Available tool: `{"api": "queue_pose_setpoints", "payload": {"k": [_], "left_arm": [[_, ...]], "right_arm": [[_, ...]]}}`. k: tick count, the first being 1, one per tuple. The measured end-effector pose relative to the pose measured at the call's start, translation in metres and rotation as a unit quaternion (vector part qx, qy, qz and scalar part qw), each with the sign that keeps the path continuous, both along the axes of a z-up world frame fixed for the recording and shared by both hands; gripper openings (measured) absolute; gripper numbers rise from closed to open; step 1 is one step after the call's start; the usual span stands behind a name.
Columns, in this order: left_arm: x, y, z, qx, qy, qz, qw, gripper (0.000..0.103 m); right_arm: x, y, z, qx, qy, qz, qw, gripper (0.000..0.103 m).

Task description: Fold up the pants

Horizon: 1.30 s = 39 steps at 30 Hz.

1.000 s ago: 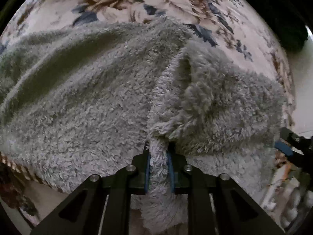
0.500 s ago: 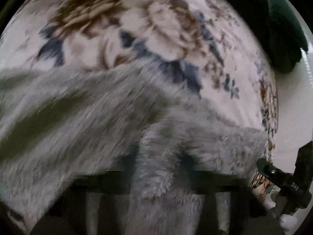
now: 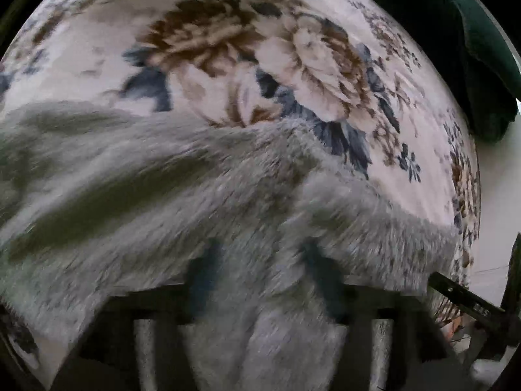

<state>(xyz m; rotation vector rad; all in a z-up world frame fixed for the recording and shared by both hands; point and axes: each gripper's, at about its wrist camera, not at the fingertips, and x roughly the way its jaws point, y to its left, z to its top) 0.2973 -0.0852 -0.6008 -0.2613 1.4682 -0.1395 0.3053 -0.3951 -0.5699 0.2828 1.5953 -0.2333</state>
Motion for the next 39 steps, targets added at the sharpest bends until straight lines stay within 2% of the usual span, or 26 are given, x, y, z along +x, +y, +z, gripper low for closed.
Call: {"api": "queue_pose_setpoints", "payload": {"k": [1,2,5,7,8,10,12,14,17,20,21,23,25,26,27,30,34,36,39], "left_arm": [[-0.006,0.005,0.004,-0.002,-0.002,0.008,1.0000,0.101],[-0.014,0.014,0.008,0.002,-0.003,0.021,0.9998,0.102],[-0.032,0.043,0.016,-0.004,-0.009,0.063,0.9980,0.102],[-0.052,0.073,0.026,-0.016,-0.035,0.112,0.9930,0.102],[-0.066,0.098,0.032,-0.015,-0.053,0.153,0.9866,0.102],[-0.086,0.136,0.034,-0.010,-0.064,0.220,0.9734,0.102],[-0.103,0.175,0.029,-0.020,-0.070,0.295,0.9528,0.102],[-0.112,0.209,0.016,-0.031,-0.065,0.349,0.9341,0.102],[-0.116,0.245,-0.008,-0.057,-0.064,0.404,0.9106,0.100],[-0.108,0.269,-0.029,-0.091,-0.064,0.437,0.8926,0.100],[-0.103,0.275,-0.035,-0.102,-0.067,0.441,0.8891,0.100],[-0.091,0.282,-0.045,-0.106,-0.069,0.444,0.8872,0.099],[-0.079,0.284,-0.050,-0.112,-0.080,0.438,0.8884,0.091],[-0.071,0.286,-0.056,-0.112,-0.084,0.432,0.8910,0.077],[-0.066,0.286,-0.058,-0.112,-0.089,0.426,0.8932,0.049],[-0.056,0.283,-0.054,-0.113,-0.105,0.399,0.9039,0.021],[-0.060,0.275,-0.021,-0.105,-0.141,0.372,0.9115,0.017],[-0.063,0.264,0.005,-0.089,-0.160,0.352,0.9178,0.016],[-0.064,0.247,0.039,-0.075,-0.186,0.320,0.9261,0.016]], "right_arm": [[-0.001,0.008,0.001,-0.007,0.007,0.009,1.000,0.090],[-0.002,0.021,0.002,-0.010,0.012,0.020,1.000,0.092],[-0.004,0.053,0.006,-0.010,0.015,0.048,0.999,0.092],[-0.005,0.076,0.007,0.002,0.015,0.058,0.998,0.092],[-0.005,0.088,0.006,0.011,0.018,0.062,0.998,0.092],[-0.005,0.110,0.003,0.021,0.024,0.074,0.997,0.092],[-0.003,0.133,-0.001,0.021,0.029,0.092,0.995,0.092],[0.000,0.153,-0.008,0.021,0.033,0.104,0.994,0.092],[0.007,0.172,-0.018,0.015,0.031,0.102,0.994,0.092],[0.014,0.185,-0.024,0.004,0.031,0.105,0.994,0.092],[0.016,0.188,-0.026,-0.001,0.031,0.108,0.994,0.092],[0.019,0.194,-0.029,-0.012,0.031,0.111,0.993,0.092],[0.022,0.199,-0.032,-0.017,0.033,0.110,0.993,0.092],[0.023,0.199,-0.034,-0.018,0.034,0.107,0.994,0.092],[0.024,0.202,-0.035,-0.018,0.035,0.104,0.994,0.092],[0.026,0.201,-0.036,-0.019,0.034,0.098,0.994,0.092],[0.029,0.198,-0.029,-0.017,0.027,0.092,0.995,0.092],[0.025,0.186,-0.025,-0.021,0.024,0.090,0.995,0.092],[0.021,0.177,-0.013,-0.053,0.016,0.086,0.995,0.092]]}}
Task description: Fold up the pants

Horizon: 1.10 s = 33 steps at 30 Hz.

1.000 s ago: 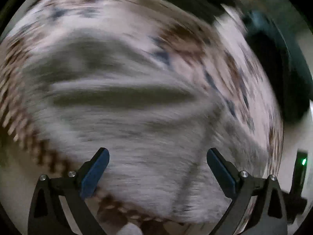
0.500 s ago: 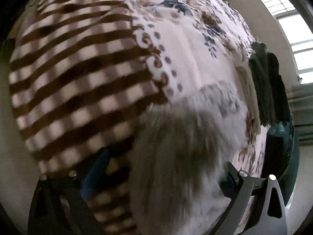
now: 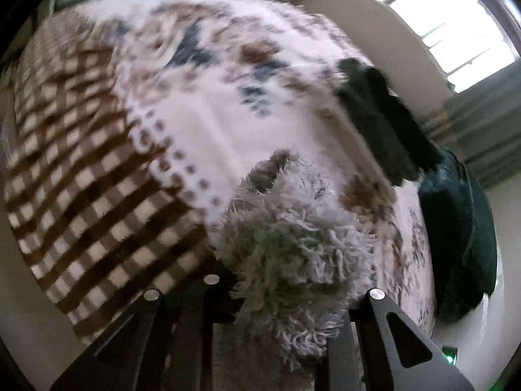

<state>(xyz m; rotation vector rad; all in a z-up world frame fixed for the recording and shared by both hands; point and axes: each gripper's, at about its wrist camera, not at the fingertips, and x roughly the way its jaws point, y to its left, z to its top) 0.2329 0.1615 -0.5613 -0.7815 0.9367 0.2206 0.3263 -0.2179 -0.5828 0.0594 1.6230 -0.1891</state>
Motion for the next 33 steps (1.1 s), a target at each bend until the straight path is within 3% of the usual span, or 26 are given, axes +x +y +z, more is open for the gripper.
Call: {"api": "queue_pose_setpoints", "payload": {"k": [7,14,18,24,33], "left_arm": [[0.000,-0.057,0.065,0.049,-0.041,-0.085,0.9943,0.016],[0.003,-0.147,0.112,0.081,-0.061,-0.183,0.9779,0.016],[0.004,-0.208,0.112,0.086,-0.047,-0.231,0.9680,0.016],[-0.002,-0.311,0.094,0.108,-0.013,-0.312,0.9439,0.016],[-0.011,-0.447,0.037,0.144,0.030,-0.420,0.8954,0.016]], "right_arm": [[-0.008,-0.015,0.027,-0.023,-0.029,0.014,0.999,0.092],[-0.012,-0.048,0.042,0.009,-0.042,-0.012,0.999,0.093],[-0.025,-0.078,0.048,0.036,-0.047,-0.042,0.997,0.093],[-0.057,-0.179,0.056,0.016,-0.056,-0.099,0.993,0.093],[-0.103,-0.312,0.031,-0.028,-0.031,-0.176,0.984,0.093]]}}
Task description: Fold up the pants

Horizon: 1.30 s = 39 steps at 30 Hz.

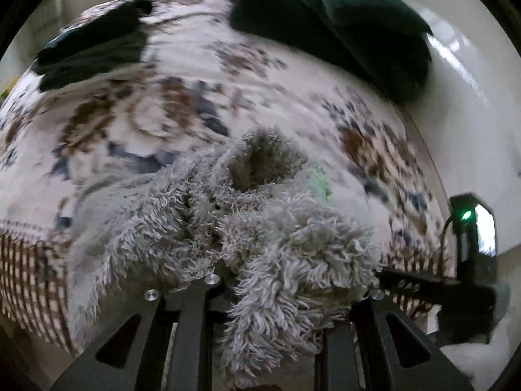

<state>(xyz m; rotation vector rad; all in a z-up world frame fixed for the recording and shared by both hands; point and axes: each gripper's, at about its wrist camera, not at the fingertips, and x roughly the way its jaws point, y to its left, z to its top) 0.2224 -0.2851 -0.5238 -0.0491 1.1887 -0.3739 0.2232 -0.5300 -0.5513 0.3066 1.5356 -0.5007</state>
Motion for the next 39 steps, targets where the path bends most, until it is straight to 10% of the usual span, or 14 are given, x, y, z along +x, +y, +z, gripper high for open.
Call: {"api": "queue_pose_setpoints", "payload": {"k": [13,16,18,26,31,35,36,38,39], "left_arm": [[-0.010,-0.074,-0.069,0.098,0.058,-0.069,0.9911,0.022],[-0.007,-0.065,-0.053,0.066,0.073,-0.043,0.9942,0.045],[-0.005,-0.055,-0.039,0.025,0.080,-0.025,0.9962,0.103],[0.006,0.024,0.016,-0.060,0.095,0.078,0.9906,0.103],[0.014,0.097,0.031,-0.004,0.057,0.146,0.9876,0.103],[0.023,0.141,0.007,0.047,0.064,0.188,0.9790,0.103],[0.024,0.149,0.002,0.052,0.067,0.196,0.9770,0.103],[0.025,0.161,-0.007,0.056,0.074,0.208,0.9737,0.103],[0.026,0.165,-0.011,0.057,0.078,0.214,0.9721,0.103]], "right_arm": [[-0.023,-0.077,-0.035,0.049,0.012,-0.079,0.996,0.093],[-0.026,-0.085,-0.034,0.101,-0.013,-0.092,0.991,0.093],[-0.030,-0.088,-0.028,0.149,-0.044,-0.105,0.982,0.093],[-0.010,-0.049,0.000,0.301,-0.108,-0.089,0.943,0.093],[0.022,0.016,-0.008,0.362,-0.090,-0.038,0.927,0.093],[0.034,0.058,-0.029,0.341,-0.042,0.005,0.939,0.092],[0.035,0.063,-0.029,0.329,-0.047,0.015,0.943,0.091],[0.031,0.074,-0.016,0.289,-0.058,0.041,0.955,0.037],[0.027,0.075,-0.011,0.284,-0.062,0.040,0.956,0.035]]}}
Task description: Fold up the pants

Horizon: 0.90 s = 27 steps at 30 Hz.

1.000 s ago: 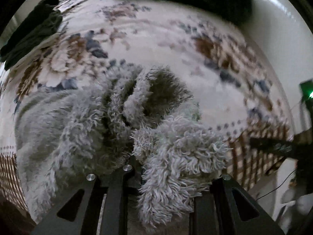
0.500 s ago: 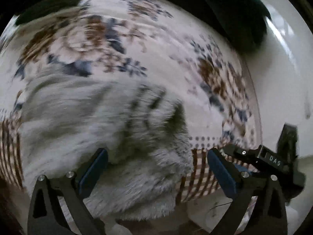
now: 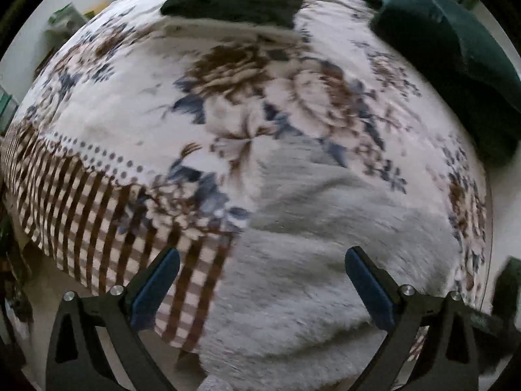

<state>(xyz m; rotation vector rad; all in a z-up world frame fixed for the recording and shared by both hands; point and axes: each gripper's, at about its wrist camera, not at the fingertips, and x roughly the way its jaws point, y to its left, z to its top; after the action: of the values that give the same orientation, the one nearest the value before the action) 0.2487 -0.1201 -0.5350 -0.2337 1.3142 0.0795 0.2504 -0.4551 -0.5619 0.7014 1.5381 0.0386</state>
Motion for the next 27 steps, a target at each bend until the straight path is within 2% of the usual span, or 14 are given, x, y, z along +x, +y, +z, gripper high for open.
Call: {"api": "queue_pose_setpoints", "payload": {"k": [6,10,11,13,15,17,18,21,22,23,24,25,26,27], "left_arm": [[0.013,0.002,-0.017,-0.021,0.015,0.000,0.9997,0.103],[0.028,-0.009,-0.024,-0.027,0.019,-0.013,0.9994,0.103],[0.032,-0.013,-0.025,-0.030,0.019,-0.020,0.9992,0.103],[0.040,-0.019,-0.027,-0.034,0.024,-0.031,0.9986,0.103],[0.048,-0.026,-0.027,-0.040,0.025,-0.049,0.9977,0.103],[0.057,-0.033,-0.027,-0.039,0.023,-0.068,0.9967,0.103],[0.064,-0.038,-0.030,-0.040,0.023,-0.077,0.9960,0.103],[0.084,-0.052,-0.045,-0.040,0.035,-0.102,0.9933,0.103],[0.091,-0.057,-0.053,-0.040,0.046,-0.108,0.9922,0.102],[0.097,-0.062,-0.062,-0.041,0.057,-0.118,0.9905,0.090],[0.102,-0.066,-0.070,-0.053,0.066,-0.130,0.9880,0.053],[0.105,-0.067,-0.076,-0.056,0.072,-0.131,0.9871,0.043],[0.107,-0.066,-0.079,-0.054,0.070,-0.131,0.9875,0.038],[0.110,-0.062,-0.080,-0.058,0.066,-0.128,0.9879,0.032]], "right_arm": [[-0.050,-0.039,0.062,0.008,-0.014,-0.080,0.997,0.029],[-0.075,-0.066,0.034,-0.013,0.055,-0.103,0.993,0.031],[-0.076,-0.070,0.016,0.004,0.087,-0.096,0.992,0.038],[-0.078,-0.079,0.005,0.029,0.105,-0.116,0.987,0.041],[-0.073,-0.090,0.017,0.041,0.067,-0.147,0.986,0.044],[-0.062,-0.100,0.038,0.034,0.014,-0.162,0.986,0.071],[-0.054,-0.101,0.041,0.035,0.001,-0.159,0.987,0.077],[-0.025,-0.096,0.026,0.049,0.002,-0.135,0.990,0.080],[-0.015,-0.090,0.012,0.058,0.023,-0.113,0.992,0.080],[-0.012,-0.086,0.000,0.064,0.043,-0.100,0.992,0.078],[-0.004,-0.081,-0.011,0.077,0.052,-0.093,0.991,0.071],[0.001,-0.078,-0.016,0.073,0.052,-0.094,0.991,0.035],[0.004,-0.078,-0.013,0.057,0.048,-0.095,0.993,0.021],[0.008,-0.080,-0.008,0.048,0.035,-0.101,0.993,0.016]]}}
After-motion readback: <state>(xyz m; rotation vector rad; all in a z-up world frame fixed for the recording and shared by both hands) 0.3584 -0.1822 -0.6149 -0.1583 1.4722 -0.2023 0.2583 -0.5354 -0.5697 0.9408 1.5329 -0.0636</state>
